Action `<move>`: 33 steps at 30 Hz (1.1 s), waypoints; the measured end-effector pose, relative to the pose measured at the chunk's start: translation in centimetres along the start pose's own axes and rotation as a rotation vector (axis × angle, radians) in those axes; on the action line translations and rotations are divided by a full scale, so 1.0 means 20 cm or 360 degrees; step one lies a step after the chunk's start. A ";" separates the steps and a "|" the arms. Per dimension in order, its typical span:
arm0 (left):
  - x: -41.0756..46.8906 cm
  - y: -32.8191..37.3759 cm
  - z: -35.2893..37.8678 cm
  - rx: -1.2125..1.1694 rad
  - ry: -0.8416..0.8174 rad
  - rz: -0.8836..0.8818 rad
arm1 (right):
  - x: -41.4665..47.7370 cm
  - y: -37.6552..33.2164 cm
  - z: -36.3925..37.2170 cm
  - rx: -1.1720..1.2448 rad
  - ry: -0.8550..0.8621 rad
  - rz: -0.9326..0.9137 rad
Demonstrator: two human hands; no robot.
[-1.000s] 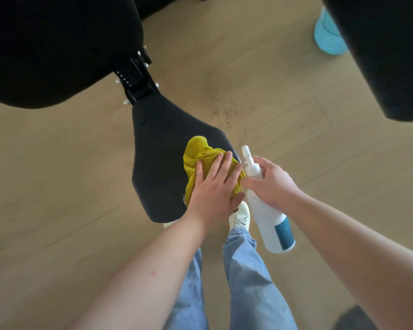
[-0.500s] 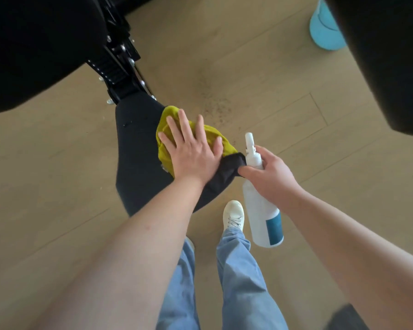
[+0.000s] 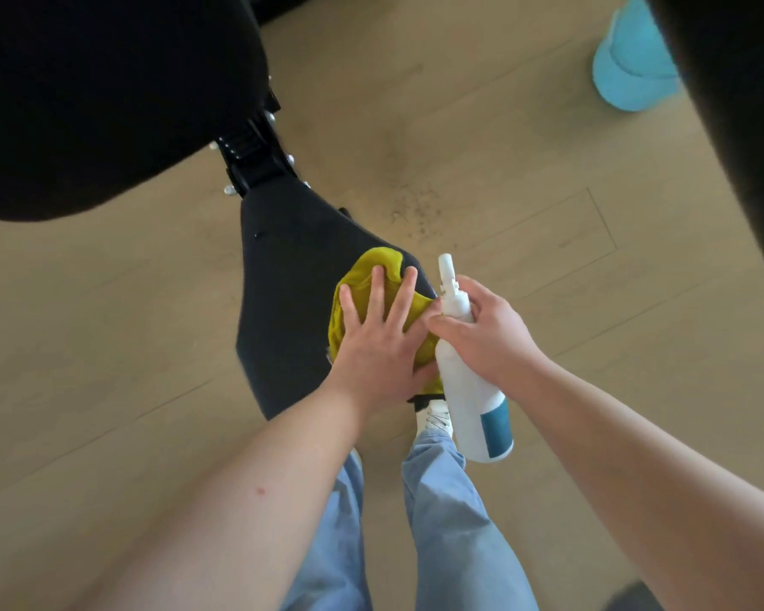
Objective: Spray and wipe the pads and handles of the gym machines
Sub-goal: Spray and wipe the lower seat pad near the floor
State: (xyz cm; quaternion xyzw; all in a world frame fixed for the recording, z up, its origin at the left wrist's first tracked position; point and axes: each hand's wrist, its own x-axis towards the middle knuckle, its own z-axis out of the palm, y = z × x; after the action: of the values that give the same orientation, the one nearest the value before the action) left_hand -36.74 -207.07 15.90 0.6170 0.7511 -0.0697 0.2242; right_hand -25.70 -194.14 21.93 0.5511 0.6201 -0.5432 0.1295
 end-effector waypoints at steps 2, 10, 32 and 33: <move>0.02 -0.09 0.00 -0.0058 0.0048 0.0034 | 0.01 -0.06 0.02 -0.0032 -0.0031 -0.0048; 0.13 -0.41 -0.06 -0.0086 0.0100 -0.0205 | 0.07 -0.28 0.05 -0.0166 -0.0059 -0.0161; 0.04 -0.32 -0.01 -0.0236 0.0096 -0.0513 | 0.09 -0.32 0.12 -0.0231 -0.0148 -0.0119; 0.08 -0.38 -0.02 -0.0239 0.0086 -0.0522 | 0.12 -0.33 0.13 -0.0233 -0.0145 -0.0125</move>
State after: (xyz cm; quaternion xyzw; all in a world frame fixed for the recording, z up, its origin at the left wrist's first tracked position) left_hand -44.34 -207.11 14.31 0.4694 0.8505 -0.0324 0.2349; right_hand -33.13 -193.61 22.77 0.4903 0.6726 -0.5256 0.1761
